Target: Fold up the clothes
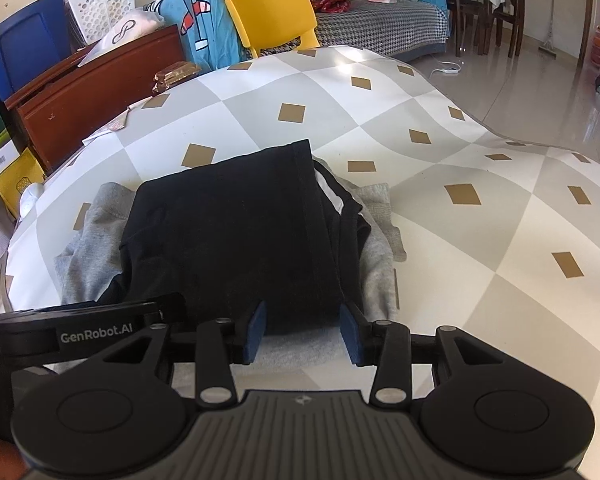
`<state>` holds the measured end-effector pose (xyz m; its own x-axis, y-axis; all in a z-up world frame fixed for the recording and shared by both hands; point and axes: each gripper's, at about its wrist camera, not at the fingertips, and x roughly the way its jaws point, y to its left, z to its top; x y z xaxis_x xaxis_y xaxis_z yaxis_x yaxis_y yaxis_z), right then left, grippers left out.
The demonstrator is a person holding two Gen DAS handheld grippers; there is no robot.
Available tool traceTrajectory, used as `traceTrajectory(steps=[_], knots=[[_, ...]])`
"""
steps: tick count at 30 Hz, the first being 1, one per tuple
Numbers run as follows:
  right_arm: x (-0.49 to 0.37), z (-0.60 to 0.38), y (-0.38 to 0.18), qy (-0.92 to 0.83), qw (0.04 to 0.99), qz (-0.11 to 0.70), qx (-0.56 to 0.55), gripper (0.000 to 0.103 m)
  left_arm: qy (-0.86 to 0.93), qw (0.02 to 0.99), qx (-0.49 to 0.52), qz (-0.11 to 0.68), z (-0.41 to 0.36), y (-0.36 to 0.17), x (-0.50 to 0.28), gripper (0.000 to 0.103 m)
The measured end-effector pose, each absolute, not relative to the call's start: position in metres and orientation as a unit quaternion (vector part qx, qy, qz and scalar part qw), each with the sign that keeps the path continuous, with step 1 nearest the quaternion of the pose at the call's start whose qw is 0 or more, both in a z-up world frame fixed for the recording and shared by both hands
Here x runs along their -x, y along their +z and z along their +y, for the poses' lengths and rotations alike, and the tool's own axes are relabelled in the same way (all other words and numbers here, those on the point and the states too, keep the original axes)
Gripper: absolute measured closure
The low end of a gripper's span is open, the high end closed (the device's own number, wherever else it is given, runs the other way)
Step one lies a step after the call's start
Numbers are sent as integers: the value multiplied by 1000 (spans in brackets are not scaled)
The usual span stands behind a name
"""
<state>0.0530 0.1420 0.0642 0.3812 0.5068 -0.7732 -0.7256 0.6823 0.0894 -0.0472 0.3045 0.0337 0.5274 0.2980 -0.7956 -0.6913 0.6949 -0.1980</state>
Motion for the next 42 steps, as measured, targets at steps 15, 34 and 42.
traceTrajectory(steps=[15, 34, 42], knots=[[-18, 79, 67, 355, 807, 450, 140, 62, 313, 812, 232, 434, 246, 34, 86, 0], [3, 53, 52, 346, 796, 467, 169, 62, 326, 792, 232, 461, 206, 28, 113, 0], [7, 49, 64, 356, 800, 453, 170, 62, 327, 795, 220, 462, 188, 40, 114, 0]])
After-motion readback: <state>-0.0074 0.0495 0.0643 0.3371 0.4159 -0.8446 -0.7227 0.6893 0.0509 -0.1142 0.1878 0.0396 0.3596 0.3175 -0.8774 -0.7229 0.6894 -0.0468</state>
